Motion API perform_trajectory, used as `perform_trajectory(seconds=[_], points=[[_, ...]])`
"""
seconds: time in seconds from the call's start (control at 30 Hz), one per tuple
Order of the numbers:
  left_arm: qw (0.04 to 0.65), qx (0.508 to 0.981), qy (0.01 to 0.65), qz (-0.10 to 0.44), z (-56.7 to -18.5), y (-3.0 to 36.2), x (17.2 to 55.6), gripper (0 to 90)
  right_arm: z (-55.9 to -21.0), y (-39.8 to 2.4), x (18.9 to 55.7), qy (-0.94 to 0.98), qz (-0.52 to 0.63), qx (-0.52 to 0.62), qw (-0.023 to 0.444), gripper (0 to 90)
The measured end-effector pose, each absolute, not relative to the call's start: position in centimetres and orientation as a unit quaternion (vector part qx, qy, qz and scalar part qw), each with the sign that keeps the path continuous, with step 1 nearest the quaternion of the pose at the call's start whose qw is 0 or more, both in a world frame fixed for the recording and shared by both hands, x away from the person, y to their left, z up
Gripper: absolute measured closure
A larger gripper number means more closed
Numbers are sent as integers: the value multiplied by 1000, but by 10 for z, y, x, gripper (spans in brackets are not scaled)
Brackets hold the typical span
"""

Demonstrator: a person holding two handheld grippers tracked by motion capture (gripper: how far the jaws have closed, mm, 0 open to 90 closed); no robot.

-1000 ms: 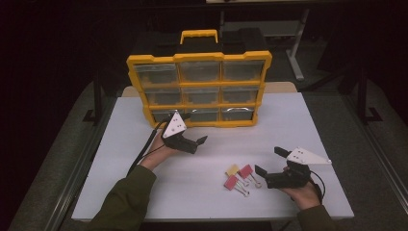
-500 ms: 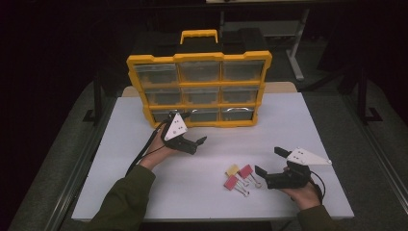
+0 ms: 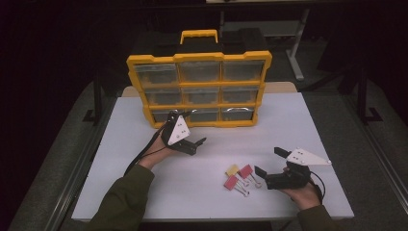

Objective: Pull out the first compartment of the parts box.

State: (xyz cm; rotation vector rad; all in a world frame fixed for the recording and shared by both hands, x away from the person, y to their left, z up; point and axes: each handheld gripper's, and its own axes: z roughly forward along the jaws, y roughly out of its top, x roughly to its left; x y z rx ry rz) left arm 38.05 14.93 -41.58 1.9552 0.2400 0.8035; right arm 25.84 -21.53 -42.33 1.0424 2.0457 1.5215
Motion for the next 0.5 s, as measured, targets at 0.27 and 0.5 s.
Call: perform_trajectory(seconds=[0.27,0.5], points=[[459,809,74,360,-419,147,379,0,-423,-214,258,731,540,370,192,0],[451,808,54,376,-421,143,377,0,-424,-215,258,730,541,370,193,0]])
